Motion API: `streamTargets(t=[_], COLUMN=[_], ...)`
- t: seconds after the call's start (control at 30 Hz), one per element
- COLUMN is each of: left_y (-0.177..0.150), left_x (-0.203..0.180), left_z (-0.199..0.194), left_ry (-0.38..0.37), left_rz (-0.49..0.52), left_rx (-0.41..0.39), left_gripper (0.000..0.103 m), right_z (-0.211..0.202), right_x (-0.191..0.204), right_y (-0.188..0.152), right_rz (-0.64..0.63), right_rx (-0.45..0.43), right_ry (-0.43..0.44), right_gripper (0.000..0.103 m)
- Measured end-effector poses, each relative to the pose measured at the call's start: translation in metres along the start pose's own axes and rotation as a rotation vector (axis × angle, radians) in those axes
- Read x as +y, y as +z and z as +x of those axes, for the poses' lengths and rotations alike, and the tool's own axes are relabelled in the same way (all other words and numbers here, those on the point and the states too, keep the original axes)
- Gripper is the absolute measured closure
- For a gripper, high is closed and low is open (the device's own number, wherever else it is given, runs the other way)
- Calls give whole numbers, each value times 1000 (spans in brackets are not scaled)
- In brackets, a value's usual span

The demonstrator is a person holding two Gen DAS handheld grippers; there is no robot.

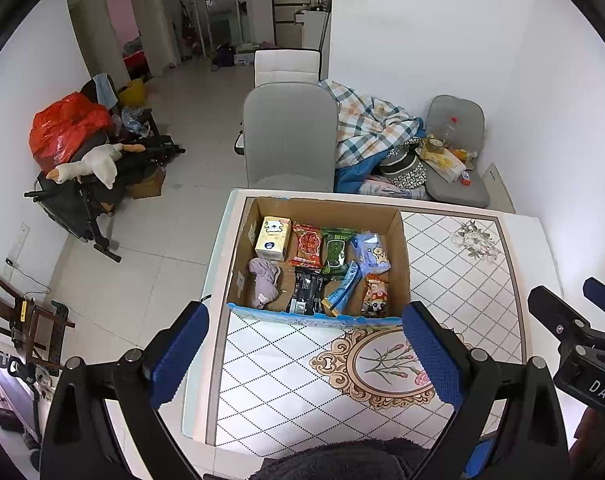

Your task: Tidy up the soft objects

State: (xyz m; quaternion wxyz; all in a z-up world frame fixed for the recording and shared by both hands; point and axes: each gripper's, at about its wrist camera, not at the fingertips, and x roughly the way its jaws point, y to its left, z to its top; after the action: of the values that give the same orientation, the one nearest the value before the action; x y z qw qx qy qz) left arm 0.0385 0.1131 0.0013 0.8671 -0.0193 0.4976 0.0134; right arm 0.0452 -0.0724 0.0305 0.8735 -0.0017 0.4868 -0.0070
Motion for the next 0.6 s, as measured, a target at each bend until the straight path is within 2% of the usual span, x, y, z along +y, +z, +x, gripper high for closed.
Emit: streamTargets(t=[0.6], left_y=[-1], left_x=[1], left_z=[2], left_ry=[1], left_rz=[-2], left_rx=[4], left_gripper=[4], right_z=[9], right_x=[5], right_y=[-3], right_rz=[-4], right_rx=[7], right_ry=[-12], right_gripper=[0])
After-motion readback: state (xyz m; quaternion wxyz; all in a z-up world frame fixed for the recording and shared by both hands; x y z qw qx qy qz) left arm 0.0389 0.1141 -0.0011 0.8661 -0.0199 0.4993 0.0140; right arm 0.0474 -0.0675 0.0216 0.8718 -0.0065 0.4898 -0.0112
